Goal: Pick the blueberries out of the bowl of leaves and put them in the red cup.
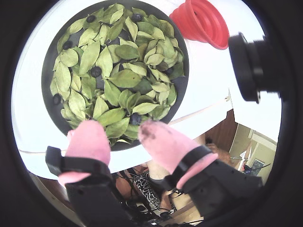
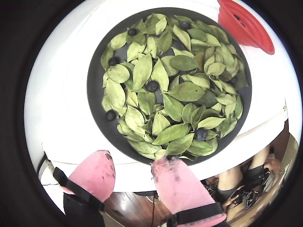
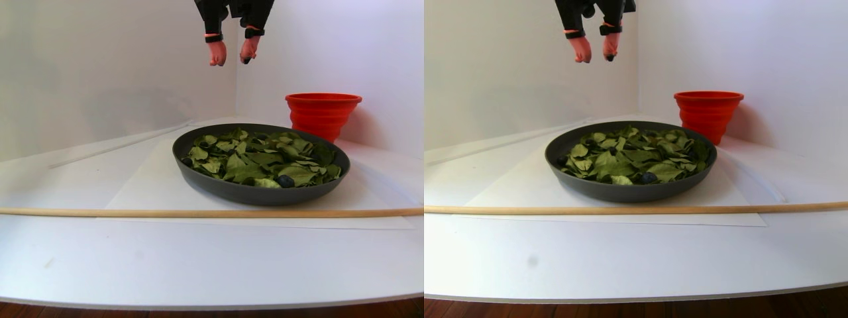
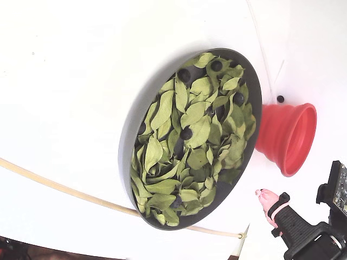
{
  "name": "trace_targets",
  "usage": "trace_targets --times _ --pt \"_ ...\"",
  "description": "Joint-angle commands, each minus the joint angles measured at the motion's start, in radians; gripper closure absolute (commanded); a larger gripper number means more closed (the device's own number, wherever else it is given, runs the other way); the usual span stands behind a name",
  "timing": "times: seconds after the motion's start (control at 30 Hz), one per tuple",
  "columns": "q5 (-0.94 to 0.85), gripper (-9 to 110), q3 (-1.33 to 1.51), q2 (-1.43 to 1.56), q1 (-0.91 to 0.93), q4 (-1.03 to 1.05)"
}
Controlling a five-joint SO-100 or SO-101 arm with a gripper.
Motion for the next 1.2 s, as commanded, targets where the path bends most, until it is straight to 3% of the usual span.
trace_targets --times 0.0,1.17 --pt "-0.012 86 -0.017 -0.005 0.002 -0.049" --pt "-0.104 85 -0.063 -0.426 0.008 -0.402"
